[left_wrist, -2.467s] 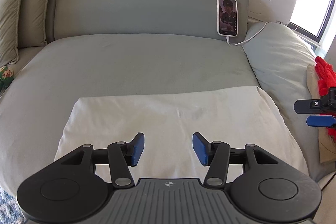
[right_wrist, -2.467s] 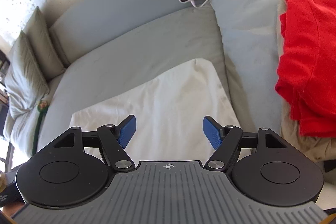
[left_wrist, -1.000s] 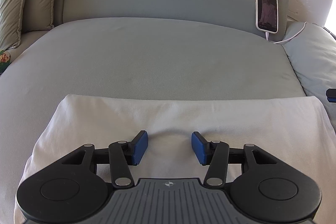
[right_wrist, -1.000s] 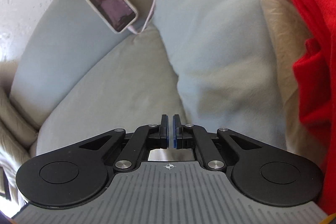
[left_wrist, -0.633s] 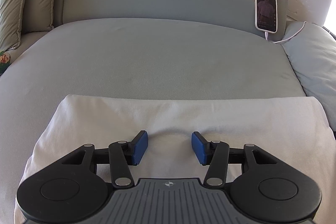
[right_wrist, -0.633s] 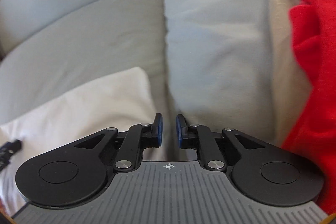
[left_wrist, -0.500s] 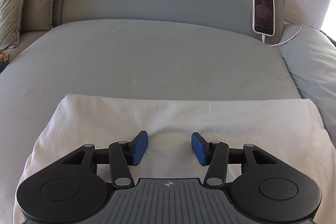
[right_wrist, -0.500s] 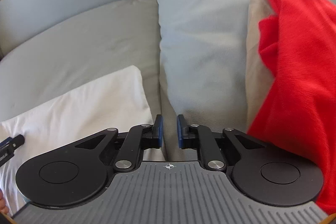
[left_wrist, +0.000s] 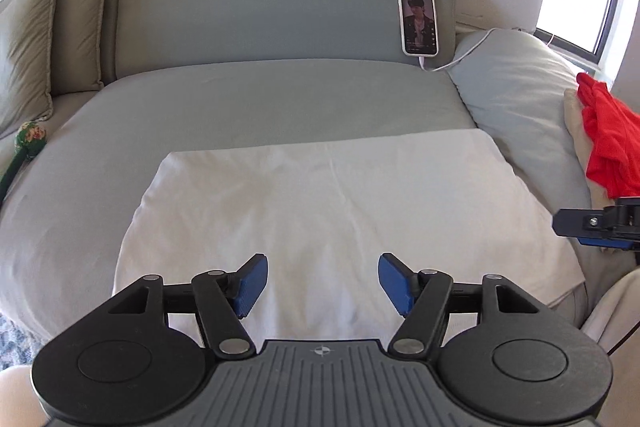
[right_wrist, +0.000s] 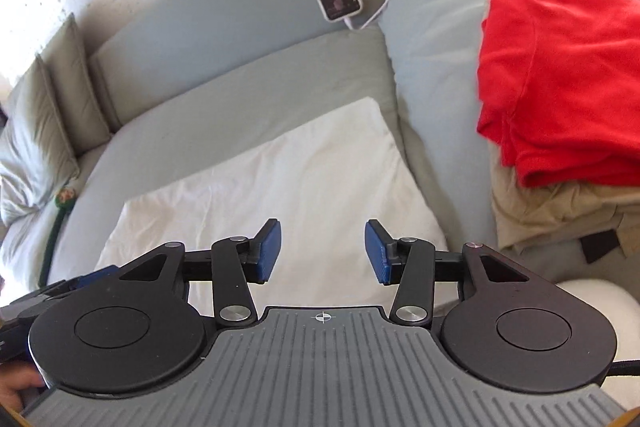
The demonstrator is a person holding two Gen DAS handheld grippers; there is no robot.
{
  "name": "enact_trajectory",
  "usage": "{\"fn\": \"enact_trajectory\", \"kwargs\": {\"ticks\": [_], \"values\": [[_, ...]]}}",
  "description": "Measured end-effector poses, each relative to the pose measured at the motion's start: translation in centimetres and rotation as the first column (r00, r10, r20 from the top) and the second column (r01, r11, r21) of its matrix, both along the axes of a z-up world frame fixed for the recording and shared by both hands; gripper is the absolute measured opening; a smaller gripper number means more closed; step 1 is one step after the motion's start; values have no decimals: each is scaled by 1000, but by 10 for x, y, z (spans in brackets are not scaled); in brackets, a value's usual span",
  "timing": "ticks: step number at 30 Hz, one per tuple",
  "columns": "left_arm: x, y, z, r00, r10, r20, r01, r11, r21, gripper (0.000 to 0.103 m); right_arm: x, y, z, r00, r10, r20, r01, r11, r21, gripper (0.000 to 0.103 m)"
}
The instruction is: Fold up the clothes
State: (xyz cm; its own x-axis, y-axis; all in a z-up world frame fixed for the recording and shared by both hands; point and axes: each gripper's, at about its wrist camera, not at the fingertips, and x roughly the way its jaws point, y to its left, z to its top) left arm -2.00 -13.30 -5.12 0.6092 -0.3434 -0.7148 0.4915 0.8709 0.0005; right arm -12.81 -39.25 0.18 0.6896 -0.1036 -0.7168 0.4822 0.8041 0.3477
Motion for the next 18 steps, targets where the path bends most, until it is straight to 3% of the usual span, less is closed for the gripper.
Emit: {"fn": "enact_trajectory", "kwargs": {"ticks": [2,8,12,15,18], "values": [[-7,1,-5,1000,30,1,-30,999,20,64,-2,13,-8,999,35,-13,-35,999,3,48],[13,5,-32,991,124,-52,-120,989,84,64,18,36,-36,993,94,-68,-102,987,-122,48],[9,14,-43,987,115,-114,-104,989,104,66,20,35,-58,984,103,-146,-124,982,-141,49],[-2,17,-41,985,100,-141,-81,987,136,66,8,42,-57,970,139,-200,-180,962,-205,50],[-16,21,-36,986,77,-149,-59,991,117,66,-8,38,-52,960,116,-253,-160,974,-160,53]]}}
